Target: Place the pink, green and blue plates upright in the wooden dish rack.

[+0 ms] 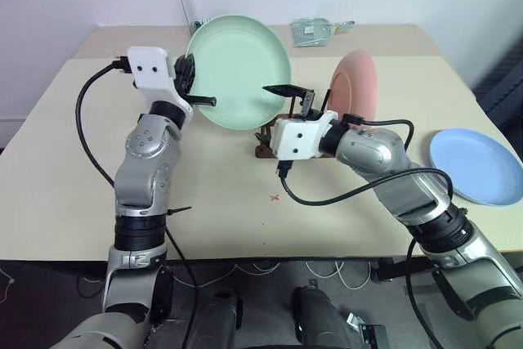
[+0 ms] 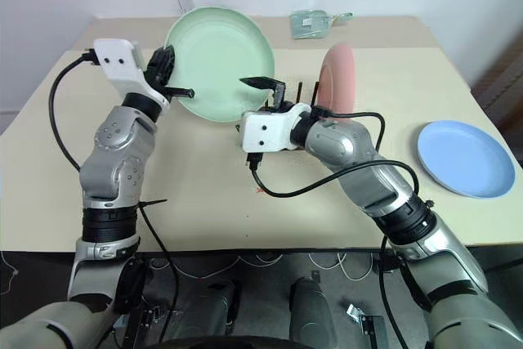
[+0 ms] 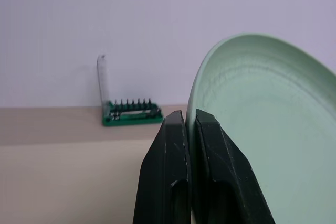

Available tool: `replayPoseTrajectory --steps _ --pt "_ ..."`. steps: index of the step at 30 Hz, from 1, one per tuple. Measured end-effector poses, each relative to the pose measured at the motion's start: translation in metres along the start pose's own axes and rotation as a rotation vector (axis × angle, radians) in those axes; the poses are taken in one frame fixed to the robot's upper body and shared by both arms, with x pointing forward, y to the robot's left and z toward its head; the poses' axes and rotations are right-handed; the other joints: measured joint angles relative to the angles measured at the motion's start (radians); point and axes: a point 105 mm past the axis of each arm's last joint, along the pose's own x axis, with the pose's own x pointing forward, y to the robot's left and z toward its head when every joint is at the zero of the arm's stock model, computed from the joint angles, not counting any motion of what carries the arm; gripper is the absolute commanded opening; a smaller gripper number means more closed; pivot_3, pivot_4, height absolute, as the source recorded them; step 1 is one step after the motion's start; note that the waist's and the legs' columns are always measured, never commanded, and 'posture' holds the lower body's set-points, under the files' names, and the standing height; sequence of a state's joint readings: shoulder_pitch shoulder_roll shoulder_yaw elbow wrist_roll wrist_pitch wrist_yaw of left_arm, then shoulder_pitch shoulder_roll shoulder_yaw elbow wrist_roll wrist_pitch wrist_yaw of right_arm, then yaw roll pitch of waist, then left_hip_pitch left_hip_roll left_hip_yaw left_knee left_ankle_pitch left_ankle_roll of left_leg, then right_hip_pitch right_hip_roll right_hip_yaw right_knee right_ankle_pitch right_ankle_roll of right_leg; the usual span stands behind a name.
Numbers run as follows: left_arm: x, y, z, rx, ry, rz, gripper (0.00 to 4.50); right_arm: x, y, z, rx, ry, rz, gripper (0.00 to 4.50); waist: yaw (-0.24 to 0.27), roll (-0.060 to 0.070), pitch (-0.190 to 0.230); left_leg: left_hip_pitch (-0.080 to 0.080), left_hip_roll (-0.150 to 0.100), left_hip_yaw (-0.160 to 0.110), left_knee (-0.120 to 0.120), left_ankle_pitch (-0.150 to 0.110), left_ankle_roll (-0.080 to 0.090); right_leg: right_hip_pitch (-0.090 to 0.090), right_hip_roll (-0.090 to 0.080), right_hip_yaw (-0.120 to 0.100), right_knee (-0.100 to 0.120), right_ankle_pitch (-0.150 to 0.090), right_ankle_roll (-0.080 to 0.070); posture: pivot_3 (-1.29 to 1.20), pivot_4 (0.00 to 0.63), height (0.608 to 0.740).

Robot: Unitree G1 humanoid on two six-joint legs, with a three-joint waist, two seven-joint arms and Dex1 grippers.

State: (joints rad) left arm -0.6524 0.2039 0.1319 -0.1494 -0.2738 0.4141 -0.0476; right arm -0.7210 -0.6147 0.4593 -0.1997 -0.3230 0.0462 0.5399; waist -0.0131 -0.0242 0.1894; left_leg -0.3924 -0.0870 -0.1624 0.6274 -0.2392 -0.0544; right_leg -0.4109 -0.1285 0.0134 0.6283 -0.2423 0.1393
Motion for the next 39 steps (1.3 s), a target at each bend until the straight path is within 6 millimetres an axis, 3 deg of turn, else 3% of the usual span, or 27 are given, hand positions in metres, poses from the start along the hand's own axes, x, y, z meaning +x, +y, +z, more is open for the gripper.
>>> replayPoseTrajectory --steps 9,12,19,22,25,27,30,32,35,37,39 --pt "-0.002 -0.020 0.007 -0.056 -0.012 -0.069 0.00 0.007 0.013 -0.009 -0.106 0.022 0.036 4.48 -0.002 0.000 0.000 0.000 0.000 0.000 0.000 0.000 0.000 0.000 0.000 0.000 0.000 0.000 0.000 0.00 0.150 0.740" --pt "-0.002 -0.023 0.007 -0.072 -0.011 -0.089 0.00 0.010 0.018 -0.017 -0.112 0.051 0.048 3.65 -0.001 0.000 0.000 0.000 0.000 0.000 0.000 0.000 0.000 0.000 0.000 0.000 0.000 0.000 0.000 0.00 0.150 0.740" --pt "-0.002 -0.023 0.006 -0.093 -0.009 -0.087 0.00 0.010 0.016 -0.021 -0.156 0.073 0.039 0.03 -0.001 0.000 0.000 0.000 0.000 0.000 0.000 0.000 0.000 0.000 0.000 0.000 0.000 0.000 0.000 0.00 0.150 0.740" --pt "-0.003 -0.018 0.006 -0.160 -0.017 -0.065 1.02 0.009 0.012 -0.020 -0.179 0.066 0.021 0.00 0.000 0.000 0.000 0.000 0.000 -0.001 0.000 0.000 0.000 0.001 0.000 0.000 0.000 0.000 0.000 0.00 0.150 0.740" --pt "-0.001 -0.014 0.014 -0.223 -0.055 -0.022 2.39 0.011 0.014 -0.021 -0.185 0.070 0.024 0.00 0.000 0.000 0.000 0.000 0.000 -0.001 0.001 0.000 -0.001 0.001 0.000 0.000 0.000 0.000 0.000 0.00 0.150 0.740" --pt "0.001 0.000 0.028 -0.245 -0.125 0.052 2.39 0.011 0.014 -0.021 -0.188 0.069 0.022 0.00 -0.001 0.000 0.000 0.000 0.000 -0.001 0.000 0.001 -0.002 0.001 0.000 0.000 0.000 0.000 0.000 0.00 0.150 0.740" --pt "-0.001 0.051 0.061 -0.257 -0.291 0.279 2.39 0.012 0.007 -0.018 -0.151 0.048 -0.024 0.00 -0.008 0.000 0.000 0.001 0.001 0.000 0.000 0.002 -0.003 0.000 0.001 0.001 0.000 0.000 0.000 0.00 0.150 0.740" --pt "-0.010 0.082 0.071 -0.215 -0.349 0.403 2.39 0.009 -0.003 -0.018 -0.114 0.038 -0.070 0.00 -0.005 0.000 0.000 0.001 0.001 0.000 -0.001 0.002 -0.003 0.000 0.001 0.001 0.000 0.000 0.000 0.00 0.150 0.740" --pt "-0.018 0.109 0.058 -0.051 -0.278 0.412 2.39 0.007 -0.022 -0.001 0.159 -0.078 -0.167 0.00 -0.003 0.000 0.000 0.001 0.001 0.000 -0.001 0.002 -0.003 0.001 0.001 0.001 0.000 0.000 0.000 0.00 0.150 0.740" --pt "-0.022 0.112 0.025 0.044 -0.132 0.314 2.39 -0.004 -0.040 0.021 0.392 -0.224 -0.222 0.00 -0.002 0.000 0.000 0.001 0.000 -0.001 0.000 0.001 -0.001 0.001 0.001 0.000 0.000 0.000 -0.001 0.00 0.150 0.740" --pt "-0.028 0.100 -0.008 0.088 -0.003 0.173 2.39 -0.015 -0.057 0.034 0.631 -0.333 -0.262 0.00 0.002 0.000 0.000 0.000 0.000 -0.003 0.001 -0.001 0.001 0.002 0.001 0.000 0.000 0.001 -0.001 0.00 0.150 0.740"
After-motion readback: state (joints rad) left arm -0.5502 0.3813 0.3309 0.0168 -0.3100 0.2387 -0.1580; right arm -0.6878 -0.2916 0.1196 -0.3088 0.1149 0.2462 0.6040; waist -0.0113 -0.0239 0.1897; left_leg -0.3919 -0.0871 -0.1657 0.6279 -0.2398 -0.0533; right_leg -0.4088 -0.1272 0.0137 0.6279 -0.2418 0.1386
